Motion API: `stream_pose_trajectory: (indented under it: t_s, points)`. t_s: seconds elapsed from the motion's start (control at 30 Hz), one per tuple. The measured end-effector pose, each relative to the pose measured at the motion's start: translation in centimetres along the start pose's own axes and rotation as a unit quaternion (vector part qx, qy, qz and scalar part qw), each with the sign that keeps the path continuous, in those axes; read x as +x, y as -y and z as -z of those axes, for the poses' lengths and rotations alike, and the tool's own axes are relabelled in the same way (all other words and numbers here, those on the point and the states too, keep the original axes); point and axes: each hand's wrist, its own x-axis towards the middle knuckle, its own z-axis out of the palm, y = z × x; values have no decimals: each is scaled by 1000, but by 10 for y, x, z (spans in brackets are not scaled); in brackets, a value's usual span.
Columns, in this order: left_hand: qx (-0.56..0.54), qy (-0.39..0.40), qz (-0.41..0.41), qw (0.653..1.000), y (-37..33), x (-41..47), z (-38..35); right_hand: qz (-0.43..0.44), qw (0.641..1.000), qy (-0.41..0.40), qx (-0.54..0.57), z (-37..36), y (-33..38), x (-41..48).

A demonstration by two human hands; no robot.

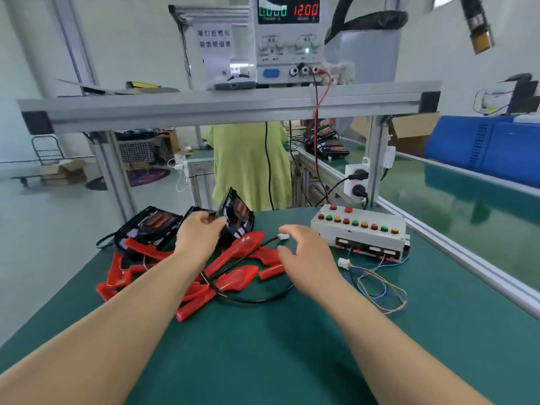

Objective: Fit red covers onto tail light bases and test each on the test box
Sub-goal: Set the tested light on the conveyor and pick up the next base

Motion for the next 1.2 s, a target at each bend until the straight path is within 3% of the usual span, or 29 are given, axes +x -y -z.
stream_pose_trajectory:
  t_s: [0.2, 0.4, 0.67, 0.8, 0.9, 0.97, 1.07, 1.2]
  points:
    - [104, 11, 43, 994, 2, 33, -16, -34, 999, 3, 42, -7, -15, -5]
    - [129, 23, 76, 989, 10, 51, -39, -38, 998, 4, 58, -5, -24, -8]
    - [-37, -53, 103, 993, 24, 58, -38, -33, 997, 6, 71, -1, -29, -9]
    - [-149, -98, 68, 982, 17, 45, -22, -45, 995, -6, 93, -2, -27, -10]
    - [-243, -88, 42, 965, 3, 18, -10, -59, 989, 6, 135, -1, -24, -10]
    - [-288, -57, 26, 956, -6, -11, -6, -79, 968, 30, 237, -1, -21, -10]
    - [-331, 7, 0, 944, -17, -63, -8, -120, 900, 85, 409, 0, -11, -11]
    - [-313, 109, -21, 943, -24, -116, -22, -106, 774, 144, 608, 4, -8, -11]
